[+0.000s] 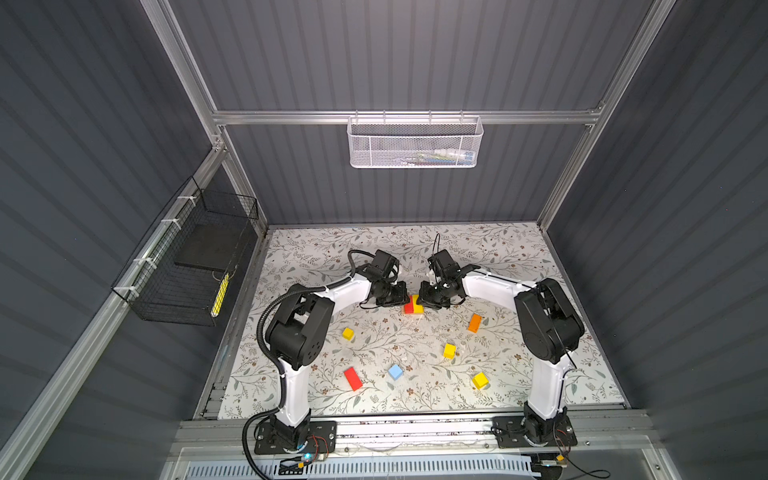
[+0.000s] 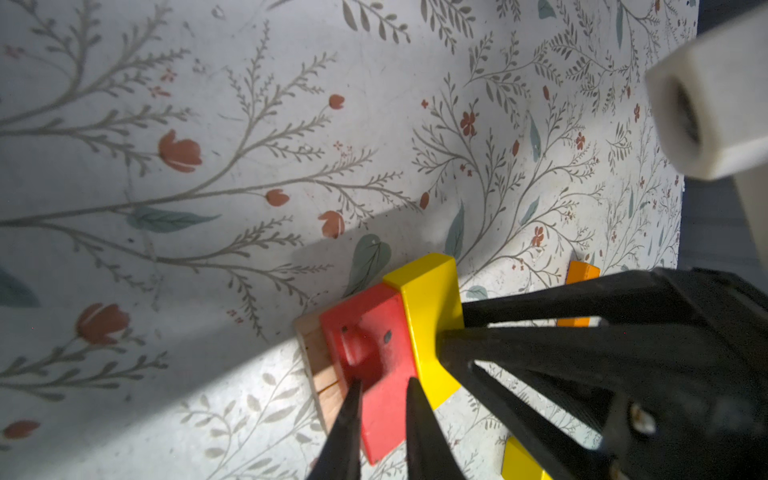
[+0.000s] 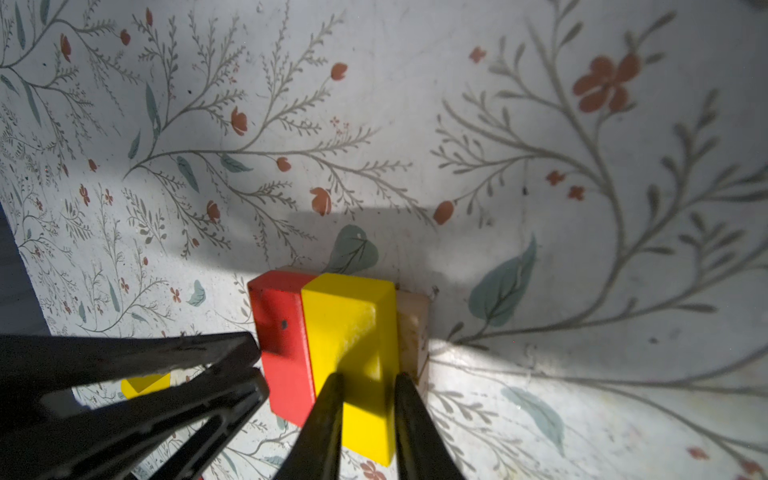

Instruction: Build the wood block tower

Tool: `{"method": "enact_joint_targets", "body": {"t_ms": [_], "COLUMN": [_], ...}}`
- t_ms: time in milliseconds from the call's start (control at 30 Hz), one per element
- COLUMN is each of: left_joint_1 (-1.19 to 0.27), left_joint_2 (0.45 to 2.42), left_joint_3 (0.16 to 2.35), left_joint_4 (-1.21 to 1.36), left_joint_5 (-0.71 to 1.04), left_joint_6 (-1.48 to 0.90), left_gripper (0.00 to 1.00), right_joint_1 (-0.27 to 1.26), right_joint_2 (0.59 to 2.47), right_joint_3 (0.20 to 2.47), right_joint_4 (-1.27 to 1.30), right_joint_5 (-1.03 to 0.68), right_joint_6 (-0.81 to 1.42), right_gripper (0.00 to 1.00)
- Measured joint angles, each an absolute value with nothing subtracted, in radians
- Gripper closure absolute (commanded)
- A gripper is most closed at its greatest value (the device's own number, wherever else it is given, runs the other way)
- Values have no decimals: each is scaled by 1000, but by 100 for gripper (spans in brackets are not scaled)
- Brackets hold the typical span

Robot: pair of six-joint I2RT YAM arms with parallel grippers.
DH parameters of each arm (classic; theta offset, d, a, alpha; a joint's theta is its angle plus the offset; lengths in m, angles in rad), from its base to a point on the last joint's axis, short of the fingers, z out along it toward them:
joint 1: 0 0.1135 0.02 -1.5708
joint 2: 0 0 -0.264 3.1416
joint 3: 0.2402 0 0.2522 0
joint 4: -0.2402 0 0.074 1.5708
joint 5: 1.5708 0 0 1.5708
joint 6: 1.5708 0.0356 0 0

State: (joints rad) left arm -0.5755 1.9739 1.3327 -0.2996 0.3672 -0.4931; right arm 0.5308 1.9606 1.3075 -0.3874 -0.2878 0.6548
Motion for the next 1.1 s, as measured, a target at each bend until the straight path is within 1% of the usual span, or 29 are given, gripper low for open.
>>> {"method": "enact_joint_targets", "body": {"t_ms": [333,633,867,1100], "left_joint_1": [-575,-575,-575,-575], "left_joint_2": [1975,1975,1990,2008], "left_joint_3": [1342,1342,1356,1360], "left_joint_4": [-302,-314,-317,-321], "left_joint_5": [363,344,340,340], "left_joint_6": [-493,-493,-493,-493], "left_gripper": [80,79,79,80], "right_joint_1": [531,532,536,538], "right_joint_2": [1961,1959,1957,1957], "right_joint_3": [1308,1308,1308,1308], "right_joint_4": [-388,-393,-395,-398], "right_joint_5": [-287,-282,-281,-281], "right_joint_6": [655,665,671,673], "right_gripper": [76,72,74,73]}}
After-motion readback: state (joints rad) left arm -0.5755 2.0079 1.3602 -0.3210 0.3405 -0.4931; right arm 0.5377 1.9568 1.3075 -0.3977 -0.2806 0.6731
